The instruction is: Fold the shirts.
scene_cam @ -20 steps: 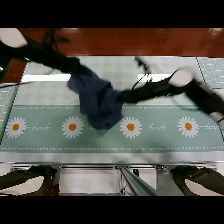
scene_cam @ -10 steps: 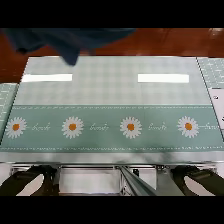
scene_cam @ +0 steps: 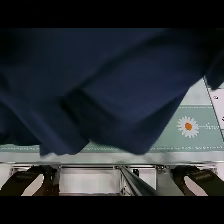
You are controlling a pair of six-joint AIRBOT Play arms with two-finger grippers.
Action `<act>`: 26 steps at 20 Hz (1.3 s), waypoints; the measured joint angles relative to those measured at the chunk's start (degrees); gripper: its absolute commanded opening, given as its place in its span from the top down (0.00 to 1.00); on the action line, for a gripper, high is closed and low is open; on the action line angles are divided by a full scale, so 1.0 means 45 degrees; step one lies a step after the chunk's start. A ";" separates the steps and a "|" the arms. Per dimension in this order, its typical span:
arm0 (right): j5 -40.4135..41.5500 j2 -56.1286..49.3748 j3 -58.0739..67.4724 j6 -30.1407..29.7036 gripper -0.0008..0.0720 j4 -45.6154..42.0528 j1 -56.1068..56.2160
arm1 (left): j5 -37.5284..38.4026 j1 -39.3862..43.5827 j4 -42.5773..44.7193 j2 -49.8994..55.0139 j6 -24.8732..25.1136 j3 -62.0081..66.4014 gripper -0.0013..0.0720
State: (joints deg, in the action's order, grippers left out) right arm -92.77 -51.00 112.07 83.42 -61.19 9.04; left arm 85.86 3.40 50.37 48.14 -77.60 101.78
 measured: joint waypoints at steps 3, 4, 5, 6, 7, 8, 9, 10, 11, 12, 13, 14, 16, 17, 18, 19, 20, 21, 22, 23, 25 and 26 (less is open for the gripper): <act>-0.0437 0.0413 -0.2832 -0.0015 0.96 -0.0141 0.0000 | 0.0228 0.0505 0.0136 0.0039 0.0000 -0.2511 0.94; -0.0350 0.0466 -0.3823 -0.0058 0.96 -0.0335 0.0000 | -0.0029 0.0738 0.0165 0.0136 0.0010 -0.3483 0.94; -0.0131 0.0510 -0.4809 -0.0078 0.96 -0.0612 0.0000 | -0.0559 0.0996 0.0136 0.0321 0.0102 -0.4503 0.94; 0.0233 0.0495 -0.5814 -0.0049 0.96 -0.1010 0.0000 | -0.1166 0.1209 0.0117 0.0573 0.0185 -0.5353 0.94; 0.0651 0.0374 -0.6727 0.0126 0.96 -0.1579 -0.0019 | -0.1909 0.1379 0.0107 0.0928 0.0253 -0.6071 0.94; 0.1044 0.0175 -0.7402 0.0374 0.96 -0.2186 -0.0083 | -0.2783 0.1520 0.0078 0.1423 0.0301 -0.6683 0.94; 0.1467 -0.0165 -0.7961 0.0612 0.96 -0.2769 -0.0228 | -0.3531 0.1627 0.0005 0.1923 0.0345 -0.7062 0.94; 0.1899 -0.0554 -0.8335 0.0801 0.96 -0.3191 -0.0437 | -0.4337 0.1710 -0.0087 0.2555 0.0369 -0.7339 0.94; 0.2370 -0.1010 -0.8621 0.0952 0.96 -0.3405 -0.0724 | -0.5008 0.1763 -0.0136 0.3215 0.0393 -0.7490 0.94; 0.2900 -0.1511 -0.8811 0.1054 0.96 -0.3424 -0.1044 | -0.5688 0.1802 -0.0345 0.3861 0.0398 -0.7548 0.94; 0.3424 -0.2016 -0.8947 0.1132 0.96 -0.3327 -0.1384 | -0.6188 0.1841 -0.0510 0.4546 0.0432 -0.7524 0.94; 0.4051 -0.2574 -0.9054 0.1141 0.96 -0.2953 -0.1739 | -0.6703 0.1870 -0.0670 0.5173 0.0437 -0.7446 0.94; 0.5294 -0.3657 -0.9170 0.1005 0.96 -0.1836 -0.2268 | -0.7504 0.1928 -0.1035 0.6441 0.0447 -0.7150 0.94; 0.5935 -0.4192 -0.9219 0.0792 0.96 -0.1117 -0.2438 | -0.7805 0.1962 -0.1239 0.6994 0.0471 -0.6960 0.94; 0.6562 -0.4687 -0.9238 0.0622 0.96 -0.0384 -0.2555 | -0.8077 0.1996 -0.1506 0.7572 0.0476 -0.6751 0.94; 0.7155 -0.5197 -0.9267 0.0423 0.96 0.0413 -0.2647 | -0.8170 0.2040 -0.1812 0.8077 0.0481 -0.6547 0.92; 0.7606 -0.5663 -0.9277 0.0253 0.74 0.1243 -0.2739 | -0.8252 0.2089 -0.2098 0.8480 0.0481 -0.6373 0.56; 0.7961 -0.6067 -0.9287 0.0078 0.35 0.1977 -0.2841 | -0.8208 0.2108 -0.2346 0.8830 0.0486 -0.6207 0.02; 0.8208 -0.6426 -0.9296 -0.0087 0.12 0.2671 -0.3002 | -0.8106 0.2089 -0.2467 0.9078 0.0529 -0.6071 0.02; 0.8296 -0.6664 -0.9296 -0.0257 0.12 0.3206 -0.3196 | -0.7796 0.1987 -0.2535 0.9277 0.0675 -0.5892 0.03; 0.7907 -0.6955 -0.9185 -0.0651 0.12 0.3963 -0.3861 | -0.6688 0.1496 -0.2152 0.9491 0.0869 -0.5377 0.03; 0.7407 -0.7028 -0.9083 -0.0889 0.12 0.4143 -0.4318 | -0.5931 0.1078 -0.1622 0.9544 0.0797 -0.5081 0.03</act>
State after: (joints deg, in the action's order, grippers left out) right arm -59.44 -82.63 71.20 79.42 -42.54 -10.39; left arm 59.18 8.25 43.07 91.09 -74.02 78.91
